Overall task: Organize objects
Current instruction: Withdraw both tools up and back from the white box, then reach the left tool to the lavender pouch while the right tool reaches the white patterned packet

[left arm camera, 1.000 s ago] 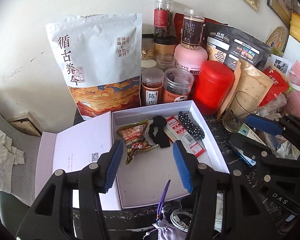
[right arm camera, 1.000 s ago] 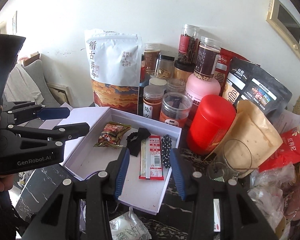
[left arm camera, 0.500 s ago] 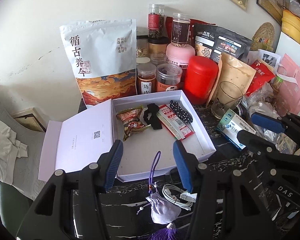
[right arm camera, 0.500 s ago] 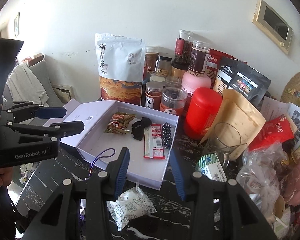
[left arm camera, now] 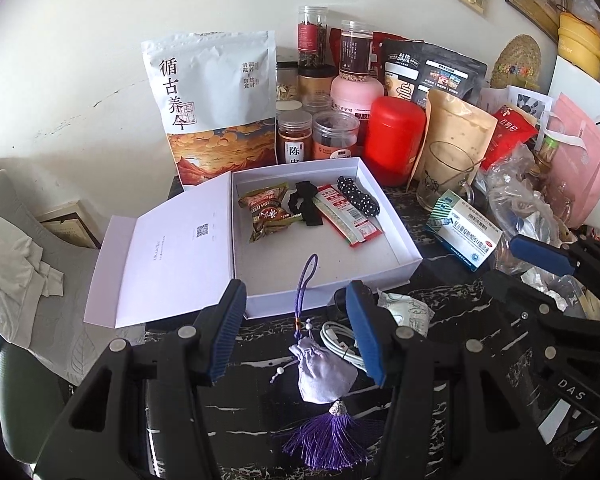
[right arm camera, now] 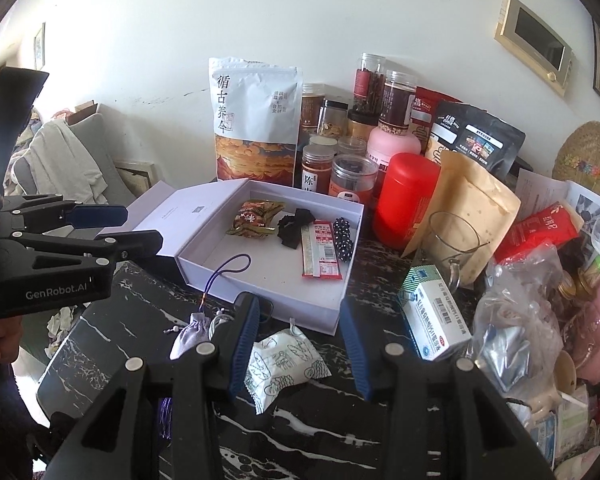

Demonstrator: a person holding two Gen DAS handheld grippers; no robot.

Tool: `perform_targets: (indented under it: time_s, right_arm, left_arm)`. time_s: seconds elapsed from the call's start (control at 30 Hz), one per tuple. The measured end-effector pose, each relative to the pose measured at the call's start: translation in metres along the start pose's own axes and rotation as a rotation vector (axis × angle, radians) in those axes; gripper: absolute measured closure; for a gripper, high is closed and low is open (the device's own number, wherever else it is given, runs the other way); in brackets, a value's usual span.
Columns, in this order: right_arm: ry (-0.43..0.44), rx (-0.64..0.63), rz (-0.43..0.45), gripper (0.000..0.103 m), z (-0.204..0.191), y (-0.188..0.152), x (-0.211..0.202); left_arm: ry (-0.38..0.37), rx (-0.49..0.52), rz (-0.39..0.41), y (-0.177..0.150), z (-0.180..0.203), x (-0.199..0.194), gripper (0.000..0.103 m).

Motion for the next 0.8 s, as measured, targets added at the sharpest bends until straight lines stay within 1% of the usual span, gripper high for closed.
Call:
perform_targets:
  time_s: [0.17,0.23,0.33,0.4,0.7,0.8]
  right_arm:
    - [0.01,0.002,-0.004,0.061,-0.005,-0.011,-0.006]
    - [0.013,0.004,-0.011,0.057,-0.007,-0.017,-0.008]
    - [0.019,0.014,-0.018,0.056,-0.008,-0.026,-0.009]
    - [0.023,0.02,-0.028,0.056,-0.009,-0.034,-0.008]
    - [0.042,0.047,-0.077,0.056,-0.01,-0.065,0.0]
    - [0.054,0.06,-0.08,0.05,-0.011,-0.074,0.004]
  left_arm:
    - [0.001,0.001,-0.002,-0.014,0.001,-0.011,0.053]
    - [0.003,0.002,-0.003,-0.02,0.001,-0.015,0.053]
    - [0.001,0.002,-0.014,-0.031,0.003,-0.019,0.051]
    - [-0.006,0.004,-0.022,-0.038,0.004,-0.02,0.049]
    - [-0.014,0.012,-0.063,-0.069,0.009,-0.017,0.049]
    - [-0.023,0.008,-0.072,-0.079,0.01,-0.014,0.049]
Point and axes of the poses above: each gripper's, at about its wrist camera, not at the fingertips, and x roughly the way its jaws point, z to its right, y to its top, the point moved 2 cm from there along x, roughly the way its jaws point, and after that the axes turned 10 degrees about z, right-handed, at the moved point
